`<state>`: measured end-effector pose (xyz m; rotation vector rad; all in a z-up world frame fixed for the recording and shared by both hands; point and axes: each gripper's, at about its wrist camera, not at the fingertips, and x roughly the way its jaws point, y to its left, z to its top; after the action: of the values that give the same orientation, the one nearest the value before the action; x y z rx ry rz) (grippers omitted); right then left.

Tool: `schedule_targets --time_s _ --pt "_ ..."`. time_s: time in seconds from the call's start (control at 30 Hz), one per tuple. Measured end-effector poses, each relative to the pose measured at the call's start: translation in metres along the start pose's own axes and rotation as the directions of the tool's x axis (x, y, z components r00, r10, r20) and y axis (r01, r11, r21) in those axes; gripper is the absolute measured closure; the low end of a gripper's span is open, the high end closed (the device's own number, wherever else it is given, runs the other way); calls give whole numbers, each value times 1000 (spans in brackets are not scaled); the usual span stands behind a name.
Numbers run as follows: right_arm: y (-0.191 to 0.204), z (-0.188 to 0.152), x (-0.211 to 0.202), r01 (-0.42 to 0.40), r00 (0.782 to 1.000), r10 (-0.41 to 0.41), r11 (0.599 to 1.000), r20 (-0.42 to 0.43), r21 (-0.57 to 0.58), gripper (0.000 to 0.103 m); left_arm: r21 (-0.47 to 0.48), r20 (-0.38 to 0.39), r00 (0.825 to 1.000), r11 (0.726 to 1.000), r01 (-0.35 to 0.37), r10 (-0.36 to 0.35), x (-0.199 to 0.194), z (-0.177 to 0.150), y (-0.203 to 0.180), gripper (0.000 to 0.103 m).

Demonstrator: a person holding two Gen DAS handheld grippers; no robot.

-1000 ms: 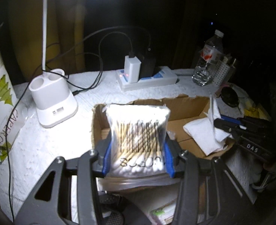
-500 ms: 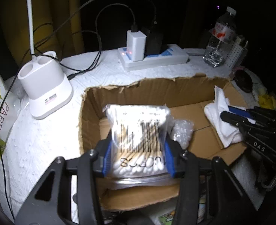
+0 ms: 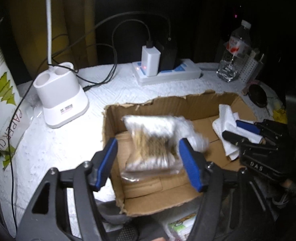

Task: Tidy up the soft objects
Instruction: 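Carry the swab bag with the left gripper into the box while the right gripper carries the towel there, then open the left gripper to drop the swab bag while the right gripper releases the towel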

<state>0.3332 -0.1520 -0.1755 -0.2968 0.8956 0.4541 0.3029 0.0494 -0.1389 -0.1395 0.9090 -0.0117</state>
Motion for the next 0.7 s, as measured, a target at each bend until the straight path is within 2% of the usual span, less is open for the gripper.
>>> schedule_targets --time_s 0.03,0.07,0.17,0.7 --pt "1 0 -2 1 1000 -1 1000 4 5 50 0 7 1000 1000 -1 1 -3 -1 0 36" --pt "1 0 -4 -4 1000 4 1000 10 12 46 -1 12 1000 1000 0 0 -6 -1 1 36" --pt "0 -1 -16 -5 999 4 1000 34 29 42 -3 27 1000 1000 4 -3 -13 -3 0 35" --pt "6 -16 -67 -17 994 13 999 112 42 41 11 74 997 1000 17 -18 -49 -21 -9 35"
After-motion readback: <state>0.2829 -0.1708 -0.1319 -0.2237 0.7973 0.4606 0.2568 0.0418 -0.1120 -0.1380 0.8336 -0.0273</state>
